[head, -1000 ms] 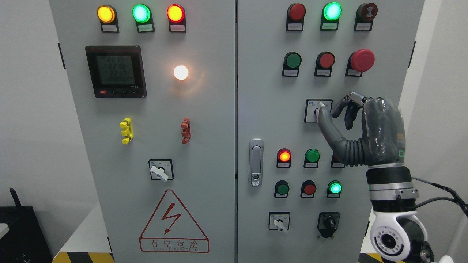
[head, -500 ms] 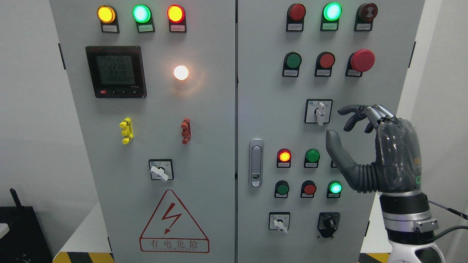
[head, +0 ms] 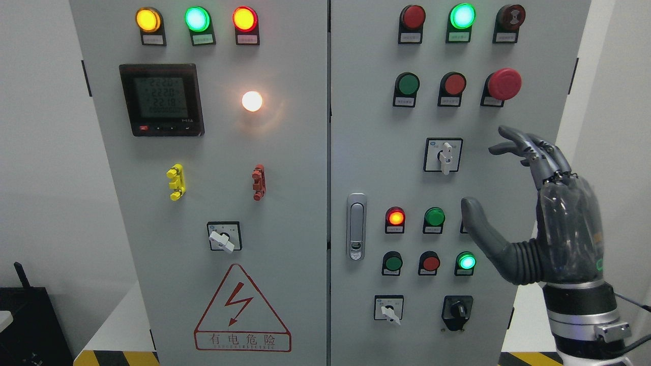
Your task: Rotate and turn off gray switch
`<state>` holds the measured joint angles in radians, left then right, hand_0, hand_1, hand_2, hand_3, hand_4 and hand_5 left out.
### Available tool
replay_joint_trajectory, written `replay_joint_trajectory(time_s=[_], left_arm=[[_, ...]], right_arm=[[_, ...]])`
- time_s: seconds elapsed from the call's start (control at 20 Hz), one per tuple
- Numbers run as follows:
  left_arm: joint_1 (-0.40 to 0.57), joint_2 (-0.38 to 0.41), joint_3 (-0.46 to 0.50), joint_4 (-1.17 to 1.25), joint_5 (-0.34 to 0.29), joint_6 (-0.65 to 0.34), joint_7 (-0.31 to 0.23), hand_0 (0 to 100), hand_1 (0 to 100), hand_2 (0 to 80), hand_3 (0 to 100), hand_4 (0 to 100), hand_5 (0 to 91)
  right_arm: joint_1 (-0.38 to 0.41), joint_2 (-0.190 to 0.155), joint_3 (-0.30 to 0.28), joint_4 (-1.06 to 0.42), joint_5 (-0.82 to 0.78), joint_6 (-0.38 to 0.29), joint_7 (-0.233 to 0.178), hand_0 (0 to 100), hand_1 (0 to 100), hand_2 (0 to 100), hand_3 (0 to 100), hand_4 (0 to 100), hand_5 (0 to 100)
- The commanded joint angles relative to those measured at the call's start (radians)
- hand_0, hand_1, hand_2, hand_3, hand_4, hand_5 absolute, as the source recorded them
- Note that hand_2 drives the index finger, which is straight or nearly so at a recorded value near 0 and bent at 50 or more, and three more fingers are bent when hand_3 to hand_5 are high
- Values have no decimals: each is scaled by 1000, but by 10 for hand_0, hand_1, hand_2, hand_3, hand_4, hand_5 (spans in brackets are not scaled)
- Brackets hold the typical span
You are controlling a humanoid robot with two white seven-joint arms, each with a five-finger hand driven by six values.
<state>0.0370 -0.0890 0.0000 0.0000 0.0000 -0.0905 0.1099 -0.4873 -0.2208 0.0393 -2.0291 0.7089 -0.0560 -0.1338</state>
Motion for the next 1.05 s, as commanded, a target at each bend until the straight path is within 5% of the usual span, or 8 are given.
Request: replay_joint_trajectory(time_s=[0.0, 1.0], left_arm=[[0, 0, 32, 23, -8, 0, -1, 120, 389, 0, 0, 0, 0], [0, 0, 32, 23, -8, 0, -1, 120, 389, 0, 0, 0, 0]], right_arm=[[15, -9, -9, -40, 0, -1, 0, 215, 276, 22, 6, 0, 0], [46, -5, -7, -56, 0, -1, -1, 230, 345, 73, 77, 0, 0]])
